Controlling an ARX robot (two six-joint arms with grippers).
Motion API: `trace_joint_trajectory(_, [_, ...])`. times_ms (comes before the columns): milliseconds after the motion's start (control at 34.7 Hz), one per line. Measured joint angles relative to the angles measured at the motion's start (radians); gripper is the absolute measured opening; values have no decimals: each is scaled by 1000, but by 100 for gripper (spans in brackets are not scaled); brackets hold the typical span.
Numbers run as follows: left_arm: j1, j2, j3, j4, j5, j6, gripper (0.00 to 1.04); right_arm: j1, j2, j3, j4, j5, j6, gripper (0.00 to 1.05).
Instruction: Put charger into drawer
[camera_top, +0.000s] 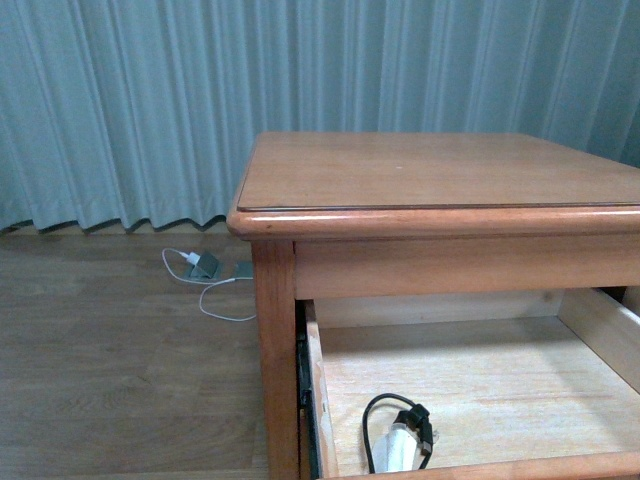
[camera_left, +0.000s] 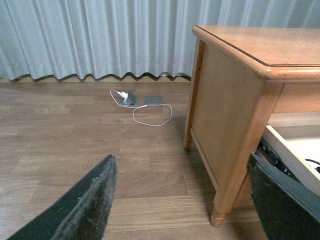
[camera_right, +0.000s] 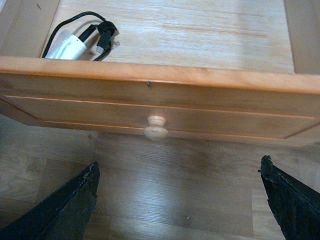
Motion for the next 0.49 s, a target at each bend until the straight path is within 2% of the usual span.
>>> trace_joint_trajectory(115, [0, 0, 0, 0, 0, 1, 100, 74, 228, 51, 121, 23, 54, 96])
trace_joint_trajectory(490, [0, 0, 0, 0, 0, 2, 98, 162, 704, 220, 447, 185, 183, 96])
